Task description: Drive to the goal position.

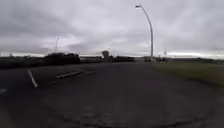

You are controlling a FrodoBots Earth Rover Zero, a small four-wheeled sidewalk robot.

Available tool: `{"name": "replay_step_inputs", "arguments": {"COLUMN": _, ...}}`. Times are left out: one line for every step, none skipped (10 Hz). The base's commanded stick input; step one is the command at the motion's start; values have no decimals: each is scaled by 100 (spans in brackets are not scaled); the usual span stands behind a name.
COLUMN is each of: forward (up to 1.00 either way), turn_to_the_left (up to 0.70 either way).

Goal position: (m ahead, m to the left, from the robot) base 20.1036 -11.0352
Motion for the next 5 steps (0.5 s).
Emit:
{"name": "replay_step_inputs", "arguments": {"forward": 100, "turn_to_the_left": 0}}
{"name": "replay_step_inputs", "arguments": {"forward": 100, "turn_to_the_left": 0}}
{"name": "replay_step_inputs", "arguments": {"forward": 100, "turn_to_the_left": 0}}
{"name": "replay_step_inputs", "arguments": {"forward": 100, "turn_to_the_left": 0}}
{"name": "replay_step_inputs", "arguments": {"forward": 100, "turn_to_the_left": 0}}
